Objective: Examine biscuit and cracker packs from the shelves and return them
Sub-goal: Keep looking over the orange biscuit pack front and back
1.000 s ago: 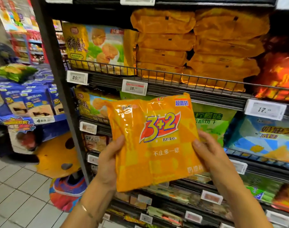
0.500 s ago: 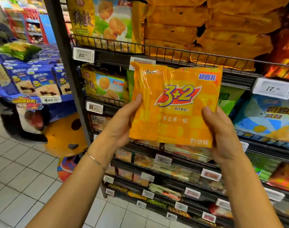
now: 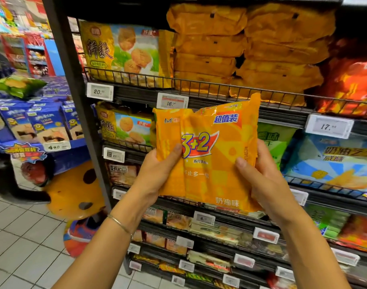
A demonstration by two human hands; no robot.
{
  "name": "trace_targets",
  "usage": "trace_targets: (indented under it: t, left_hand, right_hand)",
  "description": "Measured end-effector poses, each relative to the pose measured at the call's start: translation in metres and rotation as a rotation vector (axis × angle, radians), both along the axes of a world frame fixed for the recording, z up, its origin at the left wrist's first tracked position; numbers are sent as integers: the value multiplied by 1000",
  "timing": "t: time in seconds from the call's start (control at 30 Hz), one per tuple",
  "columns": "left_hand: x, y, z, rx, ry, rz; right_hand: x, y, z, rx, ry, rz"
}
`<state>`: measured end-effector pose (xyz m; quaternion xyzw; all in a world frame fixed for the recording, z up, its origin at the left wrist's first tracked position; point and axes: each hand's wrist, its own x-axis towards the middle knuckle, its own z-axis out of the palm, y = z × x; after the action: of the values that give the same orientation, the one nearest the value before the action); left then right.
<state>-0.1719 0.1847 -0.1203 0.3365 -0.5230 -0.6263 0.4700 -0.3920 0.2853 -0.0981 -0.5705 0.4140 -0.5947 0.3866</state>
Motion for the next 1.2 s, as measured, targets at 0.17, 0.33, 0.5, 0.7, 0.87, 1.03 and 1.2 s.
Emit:
trace_targets:
  t: [0.17, 0.33, 0.5, 0.7, 0.87, 1.03, 1.2]
  left_hand:
    - [2, 3, 6, 114, 111, -115]
    - [2, 2, 17, 194, 197, -244]
    - [1, 0, 22, 233, 271, -260]
    - [3, 9, 35, 205, 349, -327]
    - [2, 17, 49, 185, 403, -393]
    - [-5, 19, 53, 340, 484, -391]
    - [-13, 14, 51, 265, 394, -276]
  right_hand:
    - [-3, -5, 3, 20, -36, -49]
    - [-10, -7, 0, 109, -203, -46]
    - [-14, -6, -4, 176, -328, -87]
    - [-19, 2, -5, 230, -629, 45]
    - [-17, 17, 13, 212, -743, 312]
    - [-27, 8, 8, 225, -642, 150]
    - [-32, 14, 21, 215, -380, -17]
